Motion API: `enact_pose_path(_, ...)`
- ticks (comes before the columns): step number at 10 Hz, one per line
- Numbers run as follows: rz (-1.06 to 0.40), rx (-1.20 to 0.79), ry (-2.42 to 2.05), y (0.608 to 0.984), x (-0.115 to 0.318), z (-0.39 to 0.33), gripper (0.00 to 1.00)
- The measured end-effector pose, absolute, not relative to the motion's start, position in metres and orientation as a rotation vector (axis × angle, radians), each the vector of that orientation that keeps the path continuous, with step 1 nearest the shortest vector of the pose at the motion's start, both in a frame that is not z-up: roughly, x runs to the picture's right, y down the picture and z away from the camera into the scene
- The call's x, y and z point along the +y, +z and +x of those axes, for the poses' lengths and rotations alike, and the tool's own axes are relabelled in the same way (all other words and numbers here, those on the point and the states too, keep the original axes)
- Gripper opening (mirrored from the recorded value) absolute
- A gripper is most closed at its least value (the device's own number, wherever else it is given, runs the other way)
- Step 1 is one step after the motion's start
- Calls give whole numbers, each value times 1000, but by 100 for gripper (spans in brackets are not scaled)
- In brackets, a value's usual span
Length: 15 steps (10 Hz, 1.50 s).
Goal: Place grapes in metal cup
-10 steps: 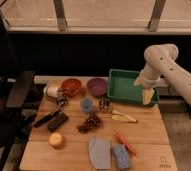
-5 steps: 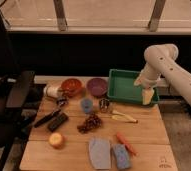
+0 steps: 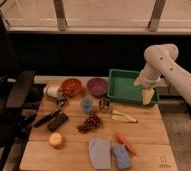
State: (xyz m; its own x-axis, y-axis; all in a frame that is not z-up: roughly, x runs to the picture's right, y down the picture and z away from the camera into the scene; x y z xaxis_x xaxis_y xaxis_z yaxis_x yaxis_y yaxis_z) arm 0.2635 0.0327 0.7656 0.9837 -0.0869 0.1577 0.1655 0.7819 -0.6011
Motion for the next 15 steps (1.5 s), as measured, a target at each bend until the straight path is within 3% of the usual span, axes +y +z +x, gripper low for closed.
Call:
enact_pose_path(8,-649,-138,-159,766,34,255,74)
enact_pose_path(15,-667,-273,-373,786,56,137,74)
